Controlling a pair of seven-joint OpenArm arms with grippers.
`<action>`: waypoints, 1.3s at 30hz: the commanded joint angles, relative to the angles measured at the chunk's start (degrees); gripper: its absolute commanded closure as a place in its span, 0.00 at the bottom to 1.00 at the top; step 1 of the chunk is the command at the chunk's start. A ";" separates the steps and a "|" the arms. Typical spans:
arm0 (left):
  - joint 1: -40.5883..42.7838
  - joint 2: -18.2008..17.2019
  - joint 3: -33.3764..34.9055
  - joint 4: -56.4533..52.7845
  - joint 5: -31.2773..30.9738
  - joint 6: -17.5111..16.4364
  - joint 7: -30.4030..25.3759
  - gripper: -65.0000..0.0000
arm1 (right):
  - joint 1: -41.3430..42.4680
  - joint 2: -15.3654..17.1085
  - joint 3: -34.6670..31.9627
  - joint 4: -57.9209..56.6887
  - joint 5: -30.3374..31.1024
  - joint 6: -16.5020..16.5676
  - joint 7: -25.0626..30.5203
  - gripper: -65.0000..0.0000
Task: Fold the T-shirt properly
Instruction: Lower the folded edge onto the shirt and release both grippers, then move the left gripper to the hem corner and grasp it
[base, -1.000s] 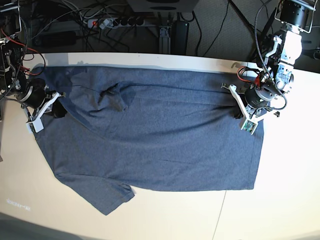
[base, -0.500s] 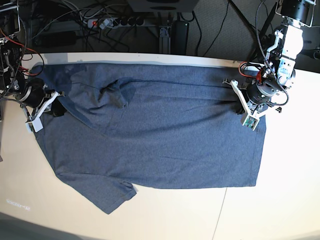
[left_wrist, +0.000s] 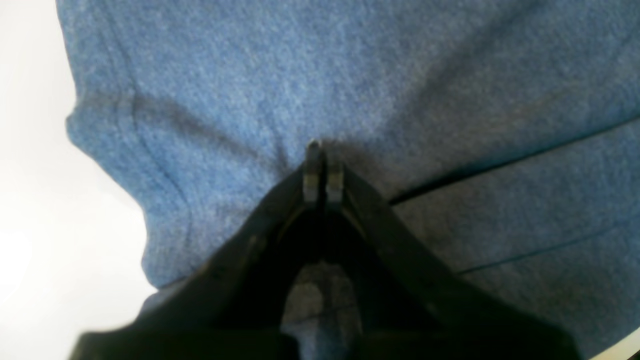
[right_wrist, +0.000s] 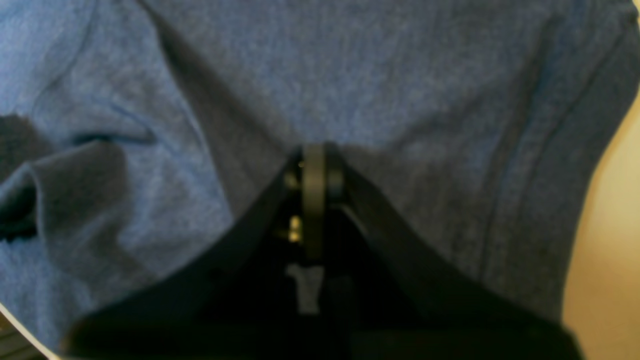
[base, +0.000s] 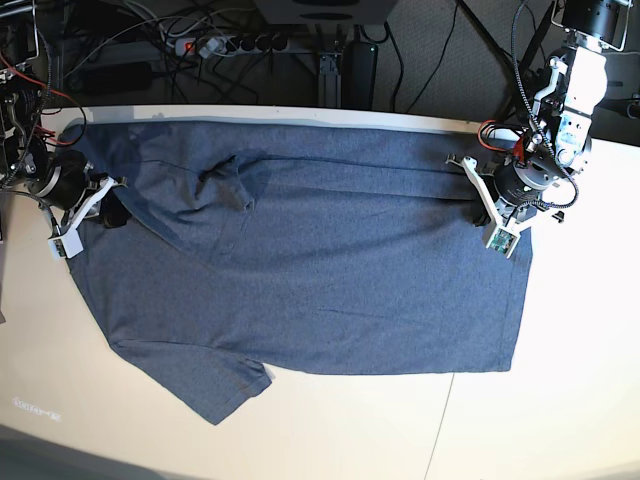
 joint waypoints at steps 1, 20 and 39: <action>1.79 -0.50 0.37 -0.79 0.70 -0.37 7.54 1.00 | -1.40 1.07 0.24 -0.44 -2.69 4.76 -4.96 1.00; -1.38 -0.52 0.26 4.07 2.91 -0.35 5.09 1.00 | -1.88 0.94 4.35 -0.44 -2.64 4.76 -4.52 1.00; -12.92 -4.87 -13.97 0.81 -2.10 2.86 1.14 0.56 | -1.86 0.94 4.33 -0.44 -3.76 4.76 -4.26 1.00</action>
